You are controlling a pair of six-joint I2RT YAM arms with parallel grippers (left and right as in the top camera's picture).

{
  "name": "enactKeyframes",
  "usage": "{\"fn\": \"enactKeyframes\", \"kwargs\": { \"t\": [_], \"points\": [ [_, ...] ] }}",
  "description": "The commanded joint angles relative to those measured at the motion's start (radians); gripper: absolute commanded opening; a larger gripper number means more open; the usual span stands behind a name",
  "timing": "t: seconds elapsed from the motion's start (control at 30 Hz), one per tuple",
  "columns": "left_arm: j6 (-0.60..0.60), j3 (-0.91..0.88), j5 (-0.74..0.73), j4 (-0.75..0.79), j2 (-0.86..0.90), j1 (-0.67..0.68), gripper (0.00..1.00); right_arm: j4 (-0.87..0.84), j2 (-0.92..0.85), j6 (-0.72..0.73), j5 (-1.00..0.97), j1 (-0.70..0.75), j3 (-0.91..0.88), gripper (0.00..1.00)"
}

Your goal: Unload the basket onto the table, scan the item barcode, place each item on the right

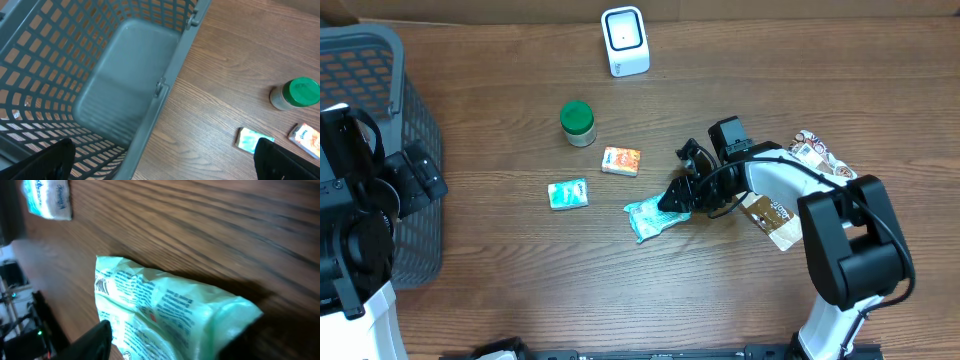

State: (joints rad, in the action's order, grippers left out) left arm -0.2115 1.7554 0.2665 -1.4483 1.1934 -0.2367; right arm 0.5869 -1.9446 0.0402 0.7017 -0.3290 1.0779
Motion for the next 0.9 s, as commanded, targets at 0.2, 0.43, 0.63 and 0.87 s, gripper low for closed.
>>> {"fn": "enactKeyframes", "kwargs": {
  "t": [0.2,0.43,0.63,0.87],
  "points": [
    [-0.021,0.020,0.010,0.001,-0.009,-0.005,1.00,-0.028,-0.122,0.016,-0.048,-0.009,-0.042,0.14],
    [-0.021,0.020,0.010,0.001,-0.009,-0.005,0.99,0.048,-0.117,0.041,-0.031,0.032,-0.002,0.04],
    [-0.021,0.020,0.010,0.001,-0.009,-0.005,0.99,0.221,-0.071,0.000,0.154,0.085,0.121,0.04],
    [-0.021,0.020,0.010,0.001,-0.009,-0.005,1.00,0.329,0.093,-0.024,0.250,0.101,0.264,0.04]
  ]
}}
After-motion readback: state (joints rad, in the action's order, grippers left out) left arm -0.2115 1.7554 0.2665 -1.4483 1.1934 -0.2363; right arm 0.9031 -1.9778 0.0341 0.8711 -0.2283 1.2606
